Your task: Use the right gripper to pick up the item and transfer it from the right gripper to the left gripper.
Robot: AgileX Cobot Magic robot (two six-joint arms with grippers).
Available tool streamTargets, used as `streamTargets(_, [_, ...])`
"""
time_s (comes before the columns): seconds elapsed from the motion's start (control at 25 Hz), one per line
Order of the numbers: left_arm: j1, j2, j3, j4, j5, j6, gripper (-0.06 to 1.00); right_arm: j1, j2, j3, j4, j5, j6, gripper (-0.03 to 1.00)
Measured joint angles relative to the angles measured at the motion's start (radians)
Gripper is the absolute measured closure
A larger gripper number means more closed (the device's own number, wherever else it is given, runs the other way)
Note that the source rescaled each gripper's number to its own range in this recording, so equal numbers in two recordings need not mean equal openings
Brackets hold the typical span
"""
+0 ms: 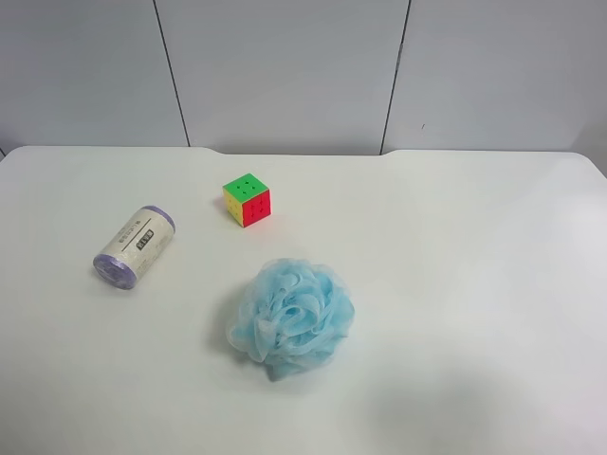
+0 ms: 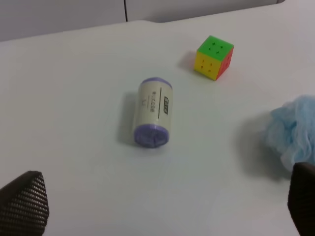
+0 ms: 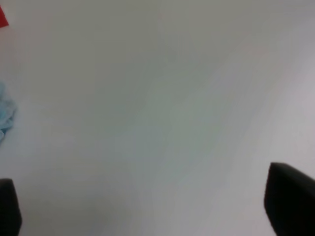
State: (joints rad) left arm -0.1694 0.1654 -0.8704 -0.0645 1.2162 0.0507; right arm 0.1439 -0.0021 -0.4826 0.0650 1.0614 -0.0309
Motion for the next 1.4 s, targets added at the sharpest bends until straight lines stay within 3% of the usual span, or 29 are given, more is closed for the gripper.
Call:
streamTargets(0.24, [0.000,-0.164,0.153,0.000,-0.052,-0.025,-0.04,0.000,0.000,0.000,0.000,0.000,0.000,-0.03])
streamTargets(0.68, [0.000,-0.170,0.356,0.000,-0.145,-0.030,-0.04,0.000,0.000,0.000,0.000,0.000,0.000,-0.03])
streamTargets(1.28, [0.002,-0.171,0.365,0.007,-0.157,-0.033,-0.04,0.000,0.000,0.000,0.001,0.000,0.000,-0.03])
streamTargets(1.4, [0.034,-0.171,0.365,0.008,-0.157,-0.035,-0.04,0.000,0.000,0.000,0.001,0.000,0.000,-0.03])
